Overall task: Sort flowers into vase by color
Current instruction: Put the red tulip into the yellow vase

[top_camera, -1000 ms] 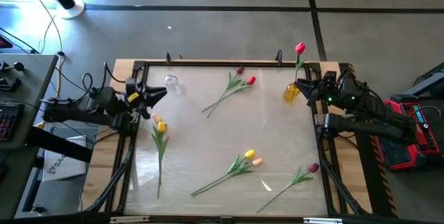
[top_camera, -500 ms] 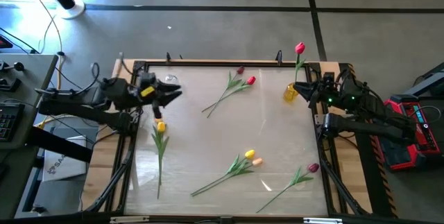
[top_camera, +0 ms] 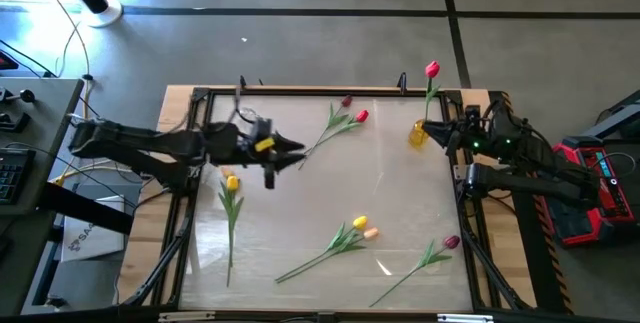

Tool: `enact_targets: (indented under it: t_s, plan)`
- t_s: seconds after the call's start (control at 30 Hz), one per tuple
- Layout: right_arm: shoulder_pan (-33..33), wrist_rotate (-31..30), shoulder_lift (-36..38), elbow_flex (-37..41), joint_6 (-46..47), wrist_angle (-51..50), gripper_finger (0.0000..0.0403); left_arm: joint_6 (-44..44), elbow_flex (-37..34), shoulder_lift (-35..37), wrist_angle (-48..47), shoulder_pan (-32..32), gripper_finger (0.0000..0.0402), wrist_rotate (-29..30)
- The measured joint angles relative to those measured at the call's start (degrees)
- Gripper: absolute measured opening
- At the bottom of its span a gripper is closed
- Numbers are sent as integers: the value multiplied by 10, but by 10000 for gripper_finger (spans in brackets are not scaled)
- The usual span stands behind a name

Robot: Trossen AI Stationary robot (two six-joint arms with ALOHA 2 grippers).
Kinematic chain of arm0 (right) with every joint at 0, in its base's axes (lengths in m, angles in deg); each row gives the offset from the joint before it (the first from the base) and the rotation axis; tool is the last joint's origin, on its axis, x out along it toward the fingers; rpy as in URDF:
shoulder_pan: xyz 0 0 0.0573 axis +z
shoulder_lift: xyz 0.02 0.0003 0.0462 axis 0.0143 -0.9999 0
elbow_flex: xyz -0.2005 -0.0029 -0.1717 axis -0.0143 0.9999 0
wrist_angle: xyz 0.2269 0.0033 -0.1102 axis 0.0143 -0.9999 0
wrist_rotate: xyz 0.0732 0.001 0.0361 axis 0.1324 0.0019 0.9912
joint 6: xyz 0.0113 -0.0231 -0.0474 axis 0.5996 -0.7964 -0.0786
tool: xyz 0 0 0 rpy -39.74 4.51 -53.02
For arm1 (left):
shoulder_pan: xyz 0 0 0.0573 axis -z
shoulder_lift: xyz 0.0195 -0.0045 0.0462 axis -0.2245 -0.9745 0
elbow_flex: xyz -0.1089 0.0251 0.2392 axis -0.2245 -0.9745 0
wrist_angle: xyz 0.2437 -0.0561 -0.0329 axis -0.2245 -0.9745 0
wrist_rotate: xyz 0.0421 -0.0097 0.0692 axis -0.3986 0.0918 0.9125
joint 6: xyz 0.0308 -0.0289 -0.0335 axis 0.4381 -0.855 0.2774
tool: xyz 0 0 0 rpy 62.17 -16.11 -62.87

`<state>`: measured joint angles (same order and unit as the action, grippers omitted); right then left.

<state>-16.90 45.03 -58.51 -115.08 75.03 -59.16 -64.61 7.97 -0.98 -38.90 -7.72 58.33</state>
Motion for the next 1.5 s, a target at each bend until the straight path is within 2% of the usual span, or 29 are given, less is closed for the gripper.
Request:
enact_targets:
  t_s: [0.17,0.27,0.5,0.67,1.07,1.33,1.5]
  plan:
    - [0,6,0,0,21,-19,152,10,0,-79,99,26,127,-6]
    - [0,40,0,0,15,-24,152,15,0,-119,151,41,127,4]
    - [0,109,-1,0,-4,-62,152,14,21,-213,290,87,127,75]
    - [0,156,-1,0,-25,-89,152,91,97,-304,292,119,127,97]
    - [0,161,-1,0,-31,-151,152,93,295,-483,248,137,127,104]
    - [0,161,0,0,-28,-175,152,59,337,-554,235,139,127,111]
    - [0,161,0,0,-26,-181,152,-11,338,-554,159,137,126,130]
